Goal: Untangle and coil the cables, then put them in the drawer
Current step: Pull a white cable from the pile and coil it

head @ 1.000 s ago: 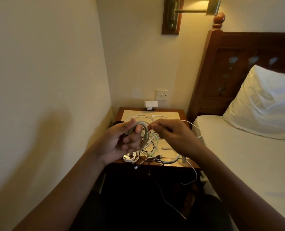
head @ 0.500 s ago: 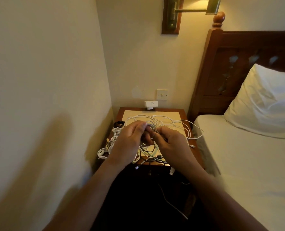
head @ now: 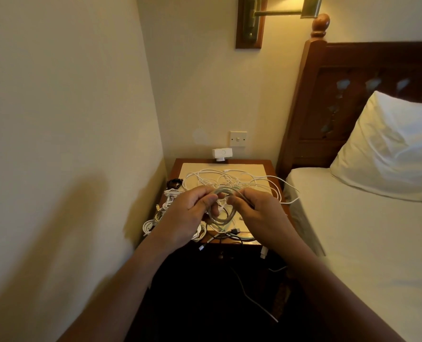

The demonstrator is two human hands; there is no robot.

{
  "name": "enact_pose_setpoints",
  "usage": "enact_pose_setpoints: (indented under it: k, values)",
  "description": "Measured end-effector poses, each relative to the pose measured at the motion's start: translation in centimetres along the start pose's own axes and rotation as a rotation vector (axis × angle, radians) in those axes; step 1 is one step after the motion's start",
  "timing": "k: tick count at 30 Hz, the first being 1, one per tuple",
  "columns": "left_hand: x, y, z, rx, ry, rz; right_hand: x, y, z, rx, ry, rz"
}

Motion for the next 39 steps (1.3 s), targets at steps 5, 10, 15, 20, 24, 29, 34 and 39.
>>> enact_pose_setpoints:
  k: [5, 10, 15, 20, 24, 29, 34, 39]
  values:
    - [-0.1, -1.4, 0.7, -0.197, -0.033, -0.255, -0.7, -0.8, -0.5, 0.075, -0.038, 0.114]
    - [-0.4, -1.2, -0.1, -0.396, 0.012, -0.210, -0.5, -1.6, -2.2, -0.221, 0.023, 0.163]
    - [-0.1, 0.9, 0.1, -0.320, 0.022, -0.144, -0.6, -0.7, -2.6, 0.270, 0.017, -0.136]
    - [0.1, 1.2, 1.6, 0.023, -0.012, -0.265, -0.6, 1.3, -1.2, 0.886, 0.096, -0.045]
    - [-0.3, 1.3, 1.8, 0.134, 0.007, -0.267, -1.0, 2.5, -0.9, 1.024, 0.155, 0.127]
    - [-0.6, 1.5, 1.3, 0.251, 0.003, -0.279, -1.1, 3.0, -0.5, 0.732, 0.141, 0.144]
    - [-0.1, 0.3, 1.4, 0.292, -0.048, -0.333, -1.6, 2.6, 0.0, 0.023, 0.094, 0.087]
    - [-0.3, -4.1, 2.1, 0.176, -0.097, -0.457, -3.6, 2.3, -0.5, -0.073, 0.042, 0.086]
Point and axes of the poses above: each hand's wrist, its own x-axis towards the middle knuckle, its own y-axis out of the palm, z = x × y, the point moved 3 cm from there along x, towards the middle knuckle, and after that the axes turned 15 degrees about z, right-handed, at the moved point
